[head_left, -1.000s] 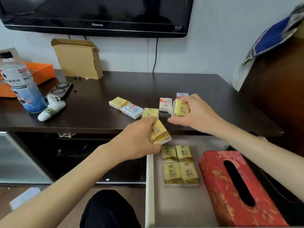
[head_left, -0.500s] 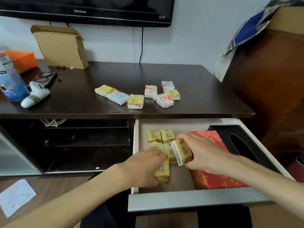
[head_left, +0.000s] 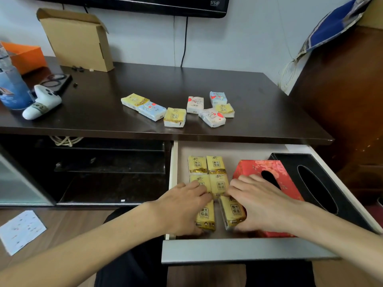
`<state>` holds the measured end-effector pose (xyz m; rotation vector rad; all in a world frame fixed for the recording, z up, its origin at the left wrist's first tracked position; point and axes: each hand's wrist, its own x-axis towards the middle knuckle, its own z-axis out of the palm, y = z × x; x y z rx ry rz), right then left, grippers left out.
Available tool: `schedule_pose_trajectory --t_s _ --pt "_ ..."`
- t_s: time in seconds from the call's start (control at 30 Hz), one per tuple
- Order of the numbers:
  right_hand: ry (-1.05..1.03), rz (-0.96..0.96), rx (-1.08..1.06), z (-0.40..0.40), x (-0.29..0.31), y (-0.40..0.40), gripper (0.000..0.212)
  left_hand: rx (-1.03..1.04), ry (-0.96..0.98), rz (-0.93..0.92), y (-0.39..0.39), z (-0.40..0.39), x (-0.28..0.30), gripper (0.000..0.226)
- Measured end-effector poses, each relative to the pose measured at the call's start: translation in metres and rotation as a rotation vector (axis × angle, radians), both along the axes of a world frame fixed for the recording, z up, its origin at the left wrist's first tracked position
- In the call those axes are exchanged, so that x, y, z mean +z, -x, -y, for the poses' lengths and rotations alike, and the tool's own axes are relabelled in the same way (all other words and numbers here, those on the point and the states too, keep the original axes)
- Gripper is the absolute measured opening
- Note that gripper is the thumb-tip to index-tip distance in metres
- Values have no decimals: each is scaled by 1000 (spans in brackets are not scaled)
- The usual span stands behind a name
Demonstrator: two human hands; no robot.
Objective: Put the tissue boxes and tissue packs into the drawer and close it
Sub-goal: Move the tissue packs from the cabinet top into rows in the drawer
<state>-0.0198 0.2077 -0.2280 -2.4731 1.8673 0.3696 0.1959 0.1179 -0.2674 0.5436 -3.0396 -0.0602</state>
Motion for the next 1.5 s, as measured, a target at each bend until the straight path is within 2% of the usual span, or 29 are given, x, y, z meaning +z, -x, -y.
schedule_pose_trajectory --t_s 0.4,0.6,1.03,1.17,1.27,1.37,1.5 --pt "8 33 7 4 -14 -5 90 14 -52 16 0 2 3 79" --pt "-2 34 27 4 -12 -2 63 36 -103 68 1 2 5 51" --pt "-23 58 10 4 -6 -9 53 34 -71 125 5 -3 14 53" --pt "75 222 -45 16 25 0 30 37 -55 51 -3 9 40 58" --pt "250 387 -193 49 65 13 26 128 -69 -44 -8 38 84 43" --pt "337 600 -303 96 97 22 9 219 -64 -146 -3 75 126 31" --pt "360 734 -419 152 109 29 11 371 -56 -270 7 127 154 27"
